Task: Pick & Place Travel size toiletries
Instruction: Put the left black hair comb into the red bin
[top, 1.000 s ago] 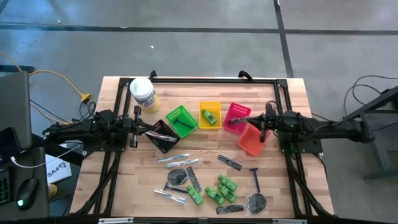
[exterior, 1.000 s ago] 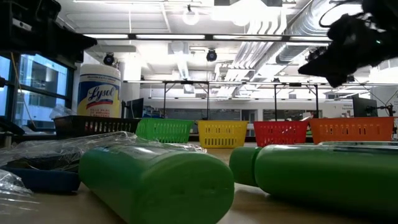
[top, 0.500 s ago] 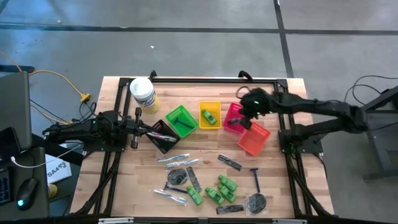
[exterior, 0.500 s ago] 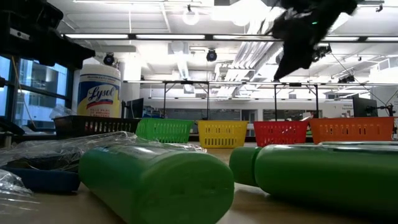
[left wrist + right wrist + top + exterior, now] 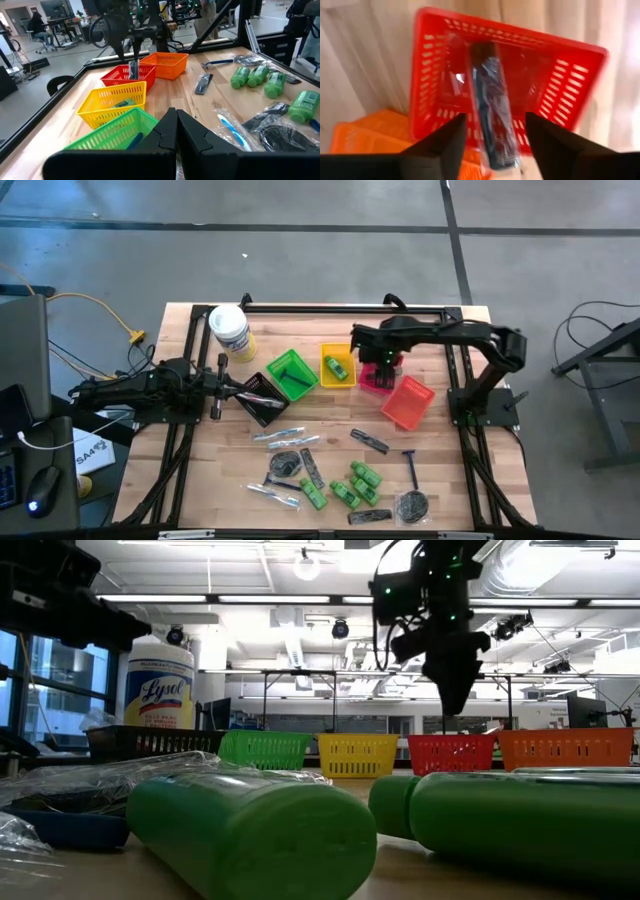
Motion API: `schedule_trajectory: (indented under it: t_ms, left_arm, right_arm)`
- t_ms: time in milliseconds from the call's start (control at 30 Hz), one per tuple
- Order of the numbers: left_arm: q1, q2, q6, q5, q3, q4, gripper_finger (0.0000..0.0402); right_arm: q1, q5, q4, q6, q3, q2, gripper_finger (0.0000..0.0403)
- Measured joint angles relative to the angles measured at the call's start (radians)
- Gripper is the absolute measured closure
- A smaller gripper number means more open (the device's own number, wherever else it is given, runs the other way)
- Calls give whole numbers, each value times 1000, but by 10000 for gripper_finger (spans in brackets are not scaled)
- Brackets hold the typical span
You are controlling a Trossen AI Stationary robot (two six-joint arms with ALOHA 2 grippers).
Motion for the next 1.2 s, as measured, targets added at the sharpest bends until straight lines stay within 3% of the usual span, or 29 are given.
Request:
schedule_trajectory:
  t_ms: [200,433,1200]
  left_arm:
    - [0,0,15,1,0,-22,401]
    - [0,0,7,2,0,-42,401]
    - [0,0,14,64,0,-44,401]
  right_arm:
    - [0,-26,32,-46,1,30,156]
    - [-11,-38,73,-120,1,29,163]
    - [-43,12,109,-95,-89,28,164]
